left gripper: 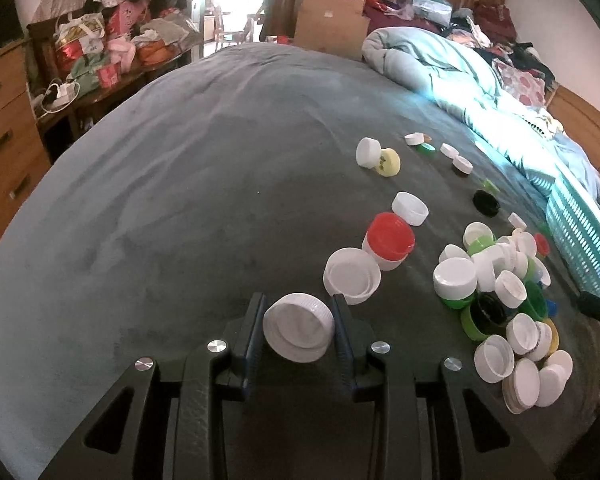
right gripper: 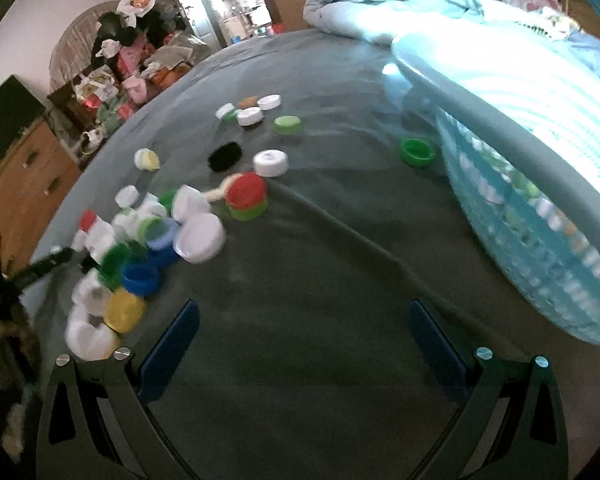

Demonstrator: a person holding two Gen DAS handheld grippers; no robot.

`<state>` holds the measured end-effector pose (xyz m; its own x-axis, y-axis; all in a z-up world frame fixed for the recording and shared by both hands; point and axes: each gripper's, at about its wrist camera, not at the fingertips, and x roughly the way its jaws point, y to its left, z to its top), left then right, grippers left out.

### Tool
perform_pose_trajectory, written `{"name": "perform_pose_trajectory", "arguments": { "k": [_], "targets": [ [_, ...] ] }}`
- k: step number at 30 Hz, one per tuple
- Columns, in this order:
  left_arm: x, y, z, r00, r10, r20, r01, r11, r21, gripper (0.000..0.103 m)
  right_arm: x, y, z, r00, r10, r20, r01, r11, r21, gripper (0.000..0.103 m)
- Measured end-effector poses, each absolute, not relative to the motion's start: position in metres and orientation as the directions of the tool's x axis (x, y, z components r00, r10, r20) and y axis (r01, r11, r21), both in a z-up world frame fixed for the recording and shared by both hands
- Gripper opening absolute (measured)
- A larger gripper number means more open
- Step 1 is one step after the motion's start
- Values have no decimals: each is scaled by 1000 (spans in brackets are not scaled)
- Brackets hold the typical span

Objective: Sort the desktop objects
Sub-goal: 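Hold the white cap in the left gripper while the right gripper grasps another white cap, then carry both white caps over the blue basket and release them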

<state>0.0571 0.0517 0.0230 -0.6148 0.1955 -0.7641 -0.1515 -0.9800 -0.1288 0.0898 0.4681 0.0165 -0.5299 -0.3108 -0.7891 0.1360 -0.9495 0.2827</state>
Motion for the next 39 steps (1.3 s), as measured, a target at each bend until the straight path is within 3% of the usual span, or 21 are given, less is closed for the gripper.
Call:
{"name": "perform_pose_trajectory", "arguments": {
  "k": [6, 11, 21, 22, 24, 39],
  "targets": [
    [57, 54, 19, -617, 198, -762, -153, -980, -131, 34, 76, 429, 32, -516, -349, -782, 274, -933, 235, 100],
    [56, 55, 18, -617, 195, -763, -155, -980, -126, 34, 60, 398, 28, -484, -342, -806, 357, -918, 175, 71],
    [57, 55, 15, -619, 202, -759, -156, -979, -134, 35, 42, 388, 0, -436, -287, -853, 392, -914, 107, 56],
    [57, 55, 15, -619, 200, -759, -156, -979, -131, 35, 42, 388, 2, -442, -281, -852, 384, -917, 103, 52],
    [57, 55, 15, -619, 197, -760, -156, -980, -127, 35, 44, 391, 5, -444, -303, -843, 379, -916, 130, 35],
    [77, 68, 61, -686, 179, -705, -171, -982, -83, 34, 75, 422, 69, -535, -364, -763, 342, -919, 199, 35]
  ]
}}
